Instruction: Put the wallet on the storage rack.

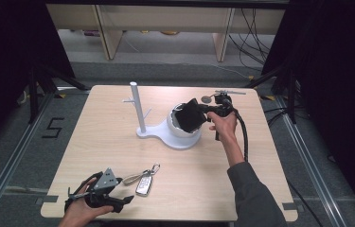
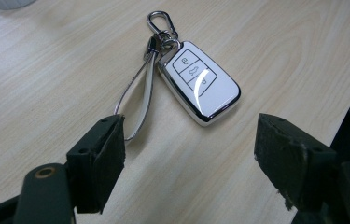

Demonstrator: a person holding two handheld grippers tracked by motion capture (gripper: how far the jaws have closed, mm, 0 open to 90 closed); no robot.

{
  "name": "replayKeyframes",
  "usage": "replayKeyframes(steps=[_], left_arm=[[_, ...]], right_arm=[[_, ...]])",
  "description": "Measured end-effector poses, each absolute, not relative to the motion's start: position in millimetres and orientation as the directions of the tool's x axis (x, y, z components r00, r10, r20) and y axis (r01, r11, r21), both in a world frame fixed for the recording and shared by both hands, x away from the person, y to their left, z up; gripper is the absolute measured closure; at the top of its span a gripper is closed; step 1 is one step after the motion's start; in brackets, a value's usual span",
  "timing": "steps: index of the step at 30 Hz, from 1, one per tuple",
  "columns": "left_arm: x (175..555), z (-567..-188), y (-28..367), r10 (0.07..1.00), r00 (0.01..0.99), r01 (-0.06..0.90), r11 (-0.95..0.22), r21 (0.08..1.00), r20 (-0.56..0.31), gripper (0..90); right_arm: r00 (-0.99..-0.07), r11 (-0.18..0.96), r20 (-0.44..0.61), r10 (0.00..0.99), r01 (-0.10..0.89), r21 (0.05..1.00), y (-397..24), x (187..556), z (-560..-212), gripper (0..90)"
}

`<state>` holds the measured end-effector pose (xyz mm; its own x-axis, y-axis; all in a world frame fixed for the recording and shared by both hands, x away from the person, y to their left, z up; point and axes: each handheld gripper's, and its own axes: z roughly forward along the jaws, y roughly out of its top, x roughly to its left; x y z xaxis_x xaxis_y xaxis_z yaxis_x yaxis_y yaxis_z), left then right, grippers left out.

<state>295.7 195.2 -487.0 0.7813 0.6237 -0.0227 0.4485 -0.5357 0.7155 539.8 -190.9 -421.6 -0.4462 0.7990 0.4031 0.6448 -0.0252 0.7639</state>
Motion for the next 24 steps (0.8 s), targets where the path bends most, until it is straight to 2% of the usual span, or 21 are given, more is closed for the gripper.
replayKeyframes(steps=[6, 9, 10, 11, 12, 15, 20, 24], left_arm=[[294.5, -488.5, 194.2, 0.631, 0.775, 0.46, -0.521, 0.719, -0.038, 24.5], [295.6, -488.7, 195.2, 0.627, 0.779, 0.451, -0.537, 0.713, -0.02, 24.5], [295.6, -489.0, 195.2, 0.631, 0.775, 0.455, -0.535, 0.712, -0.021, 24.5], [295.3, -489.3, 194.7, 0.631, 0.775, 0.457, -0.529, 0.715, -0.028, 24.5], [295.2, -489.3, 195.1, 0.628, 0.778, 0.454, -0.534, 0.713, -0.025, 24.4], [295.8, -489.6, 195.8, 0.631, 0.775, 0.455, -0.54, 0.708, -0.017, 24.4], [295.4, -489.5, 195.9, 0.632, 0.775, 0.454, -0.54, 0.709, -0.015, 24.5], [294.2, -490.1, 195.1, 0.627, 0.779, 0.448, -0.542, 0.711, -0.012, 24.5]], right_arm=[[-0.453, -0.009, 0.376, 0.808, 0.629, 0.777, -198.4, 539.2, -422.5, 70.2], [-0.437, -0.024, 0.371, 0.819, 0.62, 0.784, -204.7, 535.3, -421.3, 58.2], [-0.413, -0.062, 0.409, 0.814, 0.638, 0.767, -206.1, 527.4, -417.3, 54.3], [-0.413, -0.062, 0.409, 0.814, 0.638, 0.767, -206.1, 527.4, -417.3, 54.3], [-0.441, -0.038, 0.377, 0.814, 0.608, 0.793, -210.9, 526.2, -416.5, 52.0], [-0.444, -0.03, 0.352, 0.824, 0.586, 0.81, -217.7, 513.4, -410.4, 45.1], [-0.456, -0.001, 0.319, 0.831, 0.572, 0.82, -228.0, 484.7, -406.5, 40.3], [-0.463, -0.012, 0.337, 0.82, 0.575, 0.818, -235.4, 467.7, -409.2, 39.9]])
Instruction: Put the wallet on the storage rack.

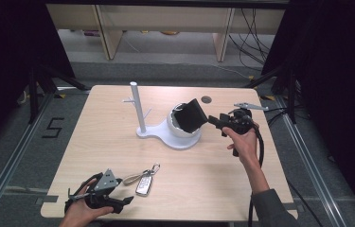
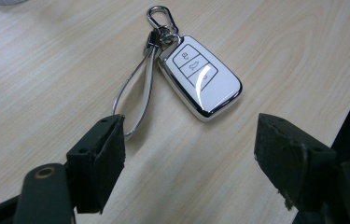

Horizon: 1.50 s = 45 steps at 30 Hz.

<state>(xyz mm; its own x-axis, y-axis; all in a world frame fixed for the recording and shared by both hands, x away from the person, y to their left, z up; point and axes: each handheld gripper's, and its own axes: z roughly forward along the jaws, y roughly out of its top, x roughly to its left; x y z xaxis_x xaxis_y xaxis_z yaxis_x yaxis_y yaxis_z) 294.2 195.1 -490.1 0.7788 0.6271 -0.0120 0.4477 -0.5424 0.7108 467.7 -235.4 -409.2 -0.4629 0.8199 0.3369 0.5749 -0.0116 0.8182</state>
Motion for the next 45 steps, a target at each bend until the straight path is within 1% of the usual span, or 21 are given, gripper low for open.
replayKeyframes(steps=[1, 2, 5, 6, 7, 11, 12, 13, 15, 17, 18, 22, 23, 24, 25, 35, 36, 40, 41, 42, 45], left_arm=[[294.3, -490.4, 195.0, 0.63, 0.777, 0.448, -0.545, 0.708, -0.007, 24.4], [293.9, -490.3, 194.9, 0.626, 0.78, 0.447, -0.546, 0.709, -0.009, 24.5], [292.6, -490.7, 195.3, 0.629, 0.778, 0.45, -0.544, 0.709, -0.011, 24.5], [292.5, -491.0, 195.2, 0.631, 0.776, 0.45, -0.539, 0.712, -0.012, 24.4], [292.3, -491.4, 195.2, 0.633, 0.774, 0.451, -0.537, 0.713, -0.012, 24.1], [291.6, -492.2, 195.7, 0.636, 0.772, 0.453, -0.538, 0.711, -0.011, 23.9], [291.8, -491.9, 196.3, 0.631, 0.776, 0.451, -0.543, 0.708, -0.01, 23.9], [291.9, -492.6, 196.2, 0.643, 0.765, 0.461, -0.532, 0.71, -0.015, 23.7], [292.7, -492.8, 197.1, 0.639, 0.769, 0.454, -0.536, 0.712, -0.009, 23.7], [293.2, -493.3, 197.3, 0.643, 0.766, 0.459, -0.536, 0.709, -0.011, 23.6], [293.0, -493.6, 196.7, 0.645, 0.764, 0.464, -0.526, 0.713, -0.021, 23.6], [293.4, -493.0, 195.9, 0.644, 0.765, 0.466, -0.53, 0.709, -0.022, 23.4], [293.2, -493.3, 195.6, 0.648, 0.762, 0.468, -0.524, 0.712, -0.025, 23.3], [293.4, -492.6, 196.5, 0.64, 0.768, 0.464, -0.534, 0.706, -0.02, 23.3], [293.3, -493.0, 196.2, 0.646, 0.763, 0.468, -0.525, 0.711, -0.026, 23.2], [293.0, -492.2, 199.0, 0.652, 0.757, 0.471, -0.519, 0.713, -0.026, 23.0], [292.4, -493.1, 198.4, 0.663, 0.748, 0.485, -0.504, 0.715, -0.04, 23.0], [291.3, -493.7, 199.3, 0.665, 0.746, 0.486, -0.506, 0.713, -0.036, 23.0], [291.3, -493.8, 199.2, 0.665, 0.746, 0.486, -0.508, 0.712, -0.035, 23.0], [291.4, -493.7, 199.4, 0.661, 0.749, 0.481, -0.513, 0.711, -0.03, 23.0], [292.0, -494.4, 199.8, 0.661, 0.75, 0.476, -0.525, 0.705, -0.014, 22.9]], right_arm=[[-0.457, -0.024, 0.351, 0.817, 0.581, 0.813, -235.0, 463.9, -409.5, 39.8], [-0.478, 0.006, 0.327, 0.815, 0.571, 0.821, -237.9, 461.3, -408.9, 39.7], [-0.486, 0.008, 0.322, 0.812, 0.562, 0.827, -237.0, 455.5, -406.9, 40.8], [-0.481, 0.006, 0.333, 0.811, 0.576, 0.817, -235.0, 452.5, -406.6, 40.6], [-0.496, 0.028, 0.311, 0.811, 0.564, 0.825, -236.0, 451.8, -408.3, 40.4], [-0.494, 0.022, 0.336, 0.802, 0.587, 0.81, -232.8, 442.6, -415.7, 38.9], [-0.499, 0.038, 0.324, 0.804, 0.587, 0.809, -233.3, 441.7, -416.7, 38.6], [-0.486, 0.023, 0.346, 0.803, 0.604, 0.797, -231.0, 438.1, -417.4, 38.2], [-0.511, 0.058, 0.313, 0.801, 0.587, 0.808, -231.0, 435.3, -421.1, 37.4], [-0.499, 0.039, 0.342, 0.796, 0.606, 0.794, -226.5, 429.8, -423.5, 36.3], [-0.522, 0.063, 0.319, 0.791, 0.588, 0.807, -227.0, 429.7, -426.5, 35.7], [-0.528, 0.09, 0.311, 0.79, 0.602, 0.793, -219.3, 418.8, -435.5, 34.6], [-0.541, 0.115, 0.294, 0.788, 0.599, 0.792, -218.2, 417.6, -437.9, 32.9], [-0.54, 0.136, 0.281, 0.793, 0.606, 0.784, -216.7, 416.0, -439.3, 32.3], [-0.55, 0.142, 0.267, 0.791, 0.59, 0.795, -216.6, 413.6, -440.4, 32.9], [-0.589, 0.194, 0.265, 0.764, 0.6, 0.776, -205.9, 387.2, -453.8, 31.2], [-0.589, 0.199, 0.264, 0.763, 0.604, 0.772, -205.0, 384.8, -456.3, 31.2], [-0.593, 0.233, 0.242, 0.768, 0.611, 0.757, -201.7, 376.2, -464.4, 30.0], [-0.576, 0.215, 0.262, 0.775, 0.63, 0.747, -199.0, 372.8, -466.0, 29.5], [-0.6, 0.25, 0.231, 0.766, 0.609, 0.752, -200.5, 372.1, -468.2, 29.2], [-0.613, 0.267, 0.237, 0.754, 0.615, 0.742, -199.2, 366.7, -472.8, 28.7]])
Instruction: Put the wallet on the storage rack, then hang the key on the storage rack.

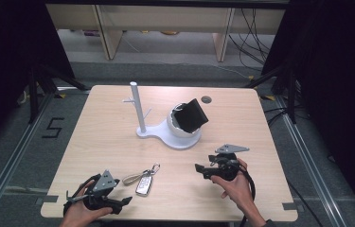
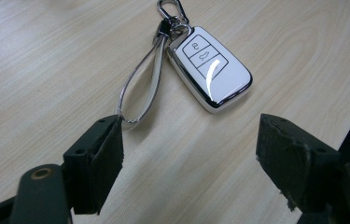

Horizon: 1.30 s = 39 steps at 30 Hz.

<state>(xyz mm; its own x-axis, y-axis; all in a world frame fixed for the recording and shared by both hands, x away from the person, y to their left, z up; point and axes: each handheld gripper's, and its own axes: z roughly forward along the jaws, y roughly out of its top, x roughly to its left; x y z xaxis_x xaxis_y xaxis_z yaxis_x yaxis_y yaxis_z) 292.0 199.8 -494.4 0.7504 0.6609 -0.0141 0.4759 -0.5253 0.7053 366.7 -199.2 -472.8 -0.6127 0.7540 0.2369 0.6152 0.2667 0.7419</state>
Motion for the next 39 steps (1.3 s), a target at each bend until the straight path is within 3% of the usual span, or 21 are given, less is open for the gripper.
replayKeyframes(steps=[9, 10, 18, 26, 32, 39], left_arm=[[288.6, -496.1, 202.2, 0.671, 0.741, 0.488, -0.517, 0.703, -0.022, 23.0], [288.7, -494.9, 202.7, 0.663, 0.748, 0.48, -0.52, 0.707, -0.02, 23.0], [292.5, -486.3, 198.6, 0.664, 0.748, 0.464, -0.51, 0.724, -0.012, 22.1], [299.5, -477.2, 184.6, 0.658, 0.753, 0.441, -0.51, 0.738, 0.004, 20.9], [319.5, -476.0, 168.6, 0.643, 0.766, 0.452, -0.529, 0.719, -0.008, 21.4], [354.2, -472.6, 143.1, 0.629, 0.777, 0.474, -0.585, 0.657, -0.001, 29.3]], right_arm=[[-0.617, 0.304, 0.262, 0.742, 0.658, 0.689, -193.1, 343.3, -482.3, 27.7], [-0.645, 0.319, 0.245, 0.723, 0.628, 0.71, -194.0, 345.0, -484.5, 27.6], [-0.617, 0.297, 0.294, 0.73, 0.674, 0.676, -194.5, 333.7, -485.6, 27.4], [-0.653, 0.351, 0.235, 0.72, 0.636, 0.687, -194.6, 320.1, -487.6, 27.0], [-0.672, 0.37, 0.242, 0.7, 0.632, 0.681, -192.9, 314.6, -490.5, 26.8], [-0.674, 0.377, 0.234, 0.7, 0.628, 0.681, -193.5, 315.1, -490.3, 26.8]])
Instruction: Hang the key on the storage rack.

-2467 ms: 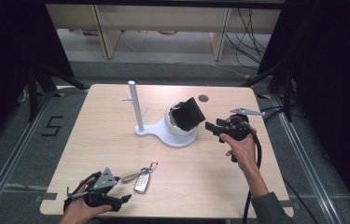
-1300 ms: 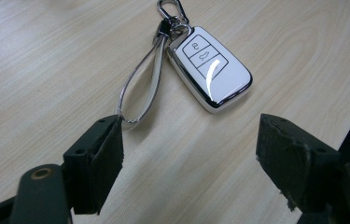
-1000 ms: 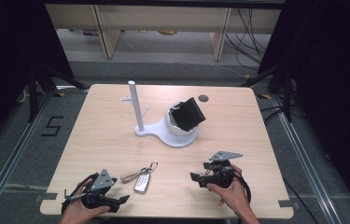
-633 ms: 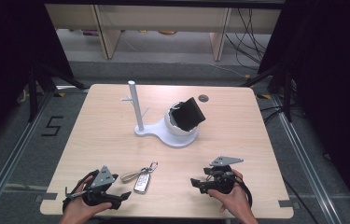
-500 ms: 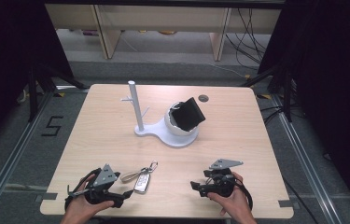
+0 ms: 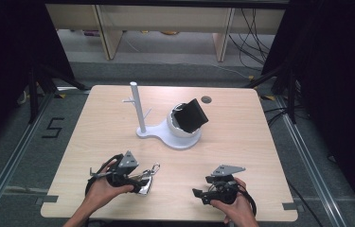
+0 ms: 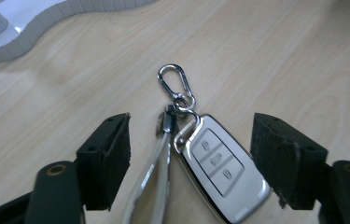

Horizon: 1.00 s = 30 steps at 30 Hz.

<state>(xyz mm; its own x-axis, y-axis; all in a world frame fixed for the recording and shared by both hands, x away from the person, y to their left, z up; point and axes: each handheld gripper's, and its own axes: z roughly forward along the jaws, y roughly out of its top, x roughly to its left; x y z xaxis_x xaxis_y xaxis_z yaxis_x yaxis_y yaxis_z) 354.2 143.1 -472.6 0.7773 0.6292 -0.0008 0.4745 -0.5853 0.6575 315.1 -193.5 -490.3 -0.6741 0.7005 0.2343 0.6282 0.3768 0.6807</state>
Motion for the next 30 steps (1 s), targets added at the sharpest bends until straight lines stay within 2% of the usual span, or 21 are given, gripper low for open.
replayKeyframes(steps=[6, 10, 14, 26, 30], left_arm=[[379.8, -468.4, 121.4, 0.596, 0.803, 0.5, -0.691, 0.522, 0.02, 38.0], [388.3, -471.5, 106.8, 0.59, 0.807, 0.509, -0.714, 0.48, 0.022, 42.3], [394.8, -473.7, 94.5, 0.564, 0.825, 0.505, -0.765, 0.399, 0.037, 45.1], [406.0, -483.0, 79.9, 0.552, 0.834, 0.525, -0.792, 0.312, -0.003, 54.8], [407.0, -481.5, 81.2, 0.546, 0.838, 0.528, -0.802, 0.279, -0.018, 61.2]], right_arm=[[-0.687, 0.377, 0.237, 0.687, 0.616, 0.691, -193.1, 314.9, -489.8, 26.8], [-0.685, 0.38, 0.234, 0.689, 0.618, 0.688, -193.2, 314.9, -489.1, 26.9], [-0.693, 0.388, 0.229, 0.684, 0.611, 0.69, -191.8, 314.0, -489.3, 26.9], [-0.7, 0.394, 0.237, 0.674, 0.612, 0.686, -191.0, 314.3, -489.7, 27.0], [-0.705, 0.398, 0.231, 0.67, 0.604, 0.691, -190.4, 313.6, -490.6, 27.2]])
